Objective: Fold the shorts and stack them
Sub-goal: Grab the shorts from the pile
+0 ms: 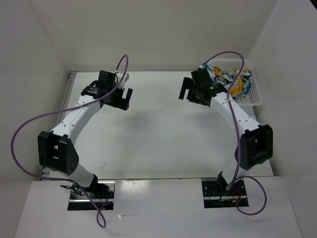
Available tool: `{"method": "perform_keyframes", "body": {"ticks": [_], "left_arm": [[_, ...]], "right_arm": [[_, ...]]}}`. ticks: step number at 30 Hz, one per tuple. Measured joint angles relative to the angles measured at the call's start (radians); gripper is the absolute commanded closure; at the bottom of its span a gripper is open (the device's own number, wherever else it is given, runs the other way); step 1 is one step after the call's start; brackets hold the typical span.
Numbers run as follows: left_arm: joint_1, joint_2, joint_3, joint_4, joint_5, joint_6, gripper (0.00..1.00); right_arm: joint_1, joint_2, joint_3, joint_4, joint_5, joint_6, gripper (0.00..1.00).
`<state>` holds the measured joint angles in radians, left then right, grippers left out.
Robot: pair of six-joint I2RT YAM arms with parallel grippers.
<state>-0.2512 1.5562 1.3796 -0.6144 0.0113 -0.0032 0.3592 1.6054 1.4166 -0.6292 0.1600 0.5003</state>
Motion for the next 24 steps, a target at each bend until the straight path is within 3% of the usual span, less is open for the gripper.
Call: {"method": "perform_keyframes", "body": {"ticks": [9,15,20,24], "left_arm": [[0.0,0.0,-0.008,0.006,0.01,0.0,0.0],[0.0,0.0,-0.014,0.013,0.027,0.0,0.0],[0.0,0.0,-0.014,0.013,0.046,0.0,0.0],[0.0,0.0,-0.014,0.012,0.061,0.0,0.0]], "right_arm": [[-0.004,-0.14,-0.059,0.003,0.203,-0.013,0.0],[-0.026,-0.149,-0.064,-0.005,0.349,-0.025,0.0],[-0.274,-0.12,-0.029,0.008,0.213,0.017,0.0],[-0.457,0.03,0.123,-0.014,0.15,0.061,0.0]]}}
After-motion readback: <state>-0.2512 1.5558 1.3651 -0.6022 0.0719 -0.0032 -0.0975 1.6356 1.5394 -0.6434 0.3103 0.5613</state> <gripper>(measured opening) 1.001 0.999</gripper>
